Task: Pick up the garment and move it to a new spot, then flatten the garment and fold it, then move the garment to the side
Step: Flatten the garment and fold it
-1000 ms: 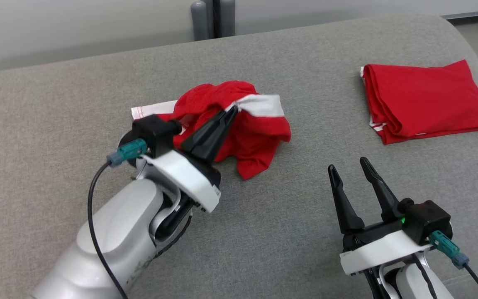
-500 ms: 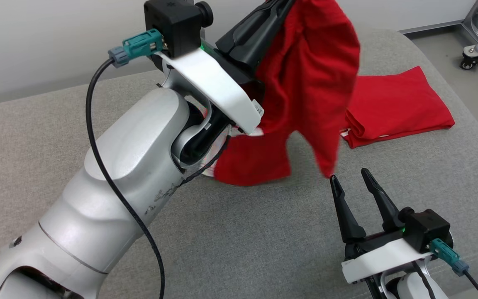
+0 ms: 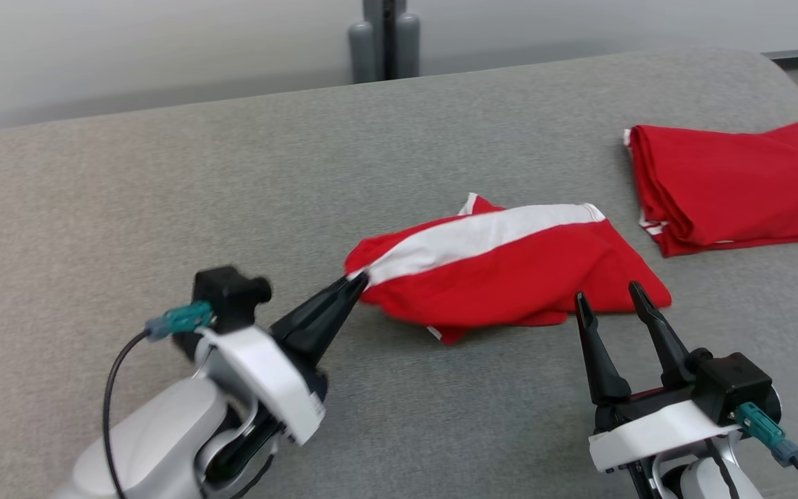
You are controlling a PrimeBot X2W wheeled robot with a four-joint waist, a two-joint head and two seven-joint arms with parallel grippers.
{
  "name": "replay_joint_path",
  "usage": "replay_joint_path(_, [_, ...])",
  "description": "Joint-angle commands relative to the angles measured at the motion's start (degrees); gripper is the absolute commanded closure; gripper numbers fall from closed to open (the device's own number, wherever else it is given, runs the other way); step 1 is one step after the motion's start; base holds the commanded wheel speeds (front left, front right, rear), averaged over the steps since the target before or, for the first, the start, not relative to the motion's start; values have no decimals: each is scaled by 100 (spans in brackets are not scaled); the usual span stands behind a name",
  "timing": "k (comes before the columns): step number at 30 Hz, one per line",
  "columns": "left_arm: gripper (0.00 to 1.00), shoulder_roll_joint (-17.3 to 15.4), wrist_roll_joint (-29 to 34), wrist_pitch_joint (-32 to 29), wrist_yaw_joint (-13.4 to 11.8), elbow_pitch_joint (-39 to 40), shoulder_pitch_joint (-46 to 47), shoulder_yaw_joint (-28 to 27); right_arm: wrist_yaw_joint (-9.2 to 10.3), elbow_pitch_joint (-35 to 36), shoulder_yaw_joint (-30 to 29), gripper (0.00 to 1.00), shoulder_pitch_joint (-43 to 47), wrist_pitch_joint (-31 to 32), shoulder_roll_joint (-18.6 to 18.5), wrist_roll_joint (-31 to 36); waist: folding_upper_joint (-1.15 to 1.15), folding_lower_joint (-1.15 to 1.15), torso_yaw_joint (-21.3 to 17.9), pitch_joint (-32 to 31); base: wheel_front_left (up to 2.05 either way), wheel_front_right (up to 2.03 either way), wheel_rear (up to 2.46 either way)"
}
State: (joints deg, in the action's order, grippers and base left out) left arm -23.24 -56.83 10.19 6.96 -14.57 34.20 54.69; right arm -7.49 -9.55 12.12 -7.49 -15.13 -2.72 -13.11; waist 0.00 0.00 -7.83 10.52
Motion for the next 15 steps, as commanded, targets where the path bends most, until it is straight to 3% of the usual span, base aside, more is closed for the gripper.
replay_joint_path(1, [100,-91,-27,34,-34,58,-93,-26,-1,17,-2,0,38,-8,-38,43,0,0,145,26,0,0,0])
replay_joint_path(4, [100,-426,29,26,-148,109,-374,16,-1,-26,16,0,26,-8,-38,66,0,0,295,-13,0,0,0])
replay_joint_path(9, [100,-715,-6,-49,-265,-43,-635,38,0,-84,59,0,7,-8,-38,57,0,0,448,-108,0,0,0])
replay_joint_path(15, [100,-719,-158,-54,-376,-406,-704,-44,-1,-145,98,0,37,-8,-39,50,0,0,500,-222,0,0,0])
